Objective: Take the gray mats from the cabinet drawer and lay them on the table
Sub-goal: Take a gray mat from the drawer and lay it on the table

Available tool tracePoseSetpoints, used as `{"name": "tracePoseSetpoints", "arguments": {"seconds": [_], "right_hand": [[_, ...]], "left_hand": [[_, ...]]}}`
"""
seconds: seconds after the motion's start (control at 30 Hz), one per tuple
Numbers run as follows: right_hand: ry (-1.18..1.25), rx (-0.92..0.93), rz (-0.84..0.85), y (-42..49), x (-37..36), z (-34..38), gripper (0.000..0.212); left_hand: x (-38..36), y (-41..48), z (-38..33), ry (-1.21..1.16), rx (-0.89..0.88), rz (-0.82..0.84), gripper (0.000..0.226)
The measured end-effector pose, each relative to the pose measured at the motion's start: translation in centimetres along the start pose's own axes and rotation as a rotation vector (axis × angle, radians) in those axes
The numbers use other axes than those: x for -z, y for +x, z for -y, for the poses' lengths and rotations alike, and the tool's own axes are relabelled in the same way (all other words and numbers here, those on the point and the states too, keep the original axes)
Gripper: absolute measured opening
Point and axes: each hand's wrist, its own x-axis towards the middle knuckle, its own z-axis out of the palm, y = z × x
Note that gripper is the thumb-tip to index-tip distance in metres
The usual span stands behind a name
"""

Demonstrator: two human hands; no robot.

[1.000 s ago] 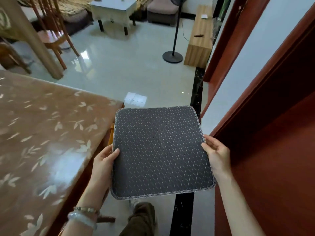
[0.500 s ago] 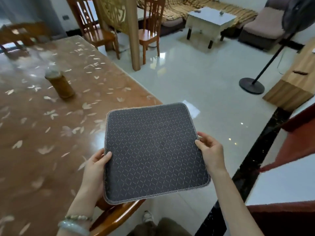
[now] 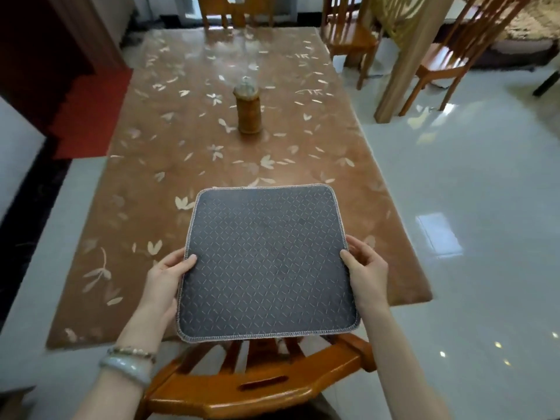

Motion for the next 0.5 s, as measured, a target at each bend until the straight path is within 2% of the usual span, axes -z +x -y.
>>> {"name": "tracePoseSetpoints", "arguments": {"seconds": [0.17,0.3,0.5], "right_hand": [[-0.046,-0.022,0.075,5.6,-2.9,-1.6,0.032],[-0.13,-0.051,0.101,8.8,-5.8,-3.8,0.033],[-0.272,-0.074,0.067,11.7,-8.9,-7.2,0.034]], "left_hand": [[-0.7,4.7,1.2,-0.011,0.018,-0.108,0.035],[-1.1,8.4,2.5,-0.002,0.049,-0.18,0.034],[-0.8,13.1,4.8,0.209,0.097,-0.224,0.04]]}}
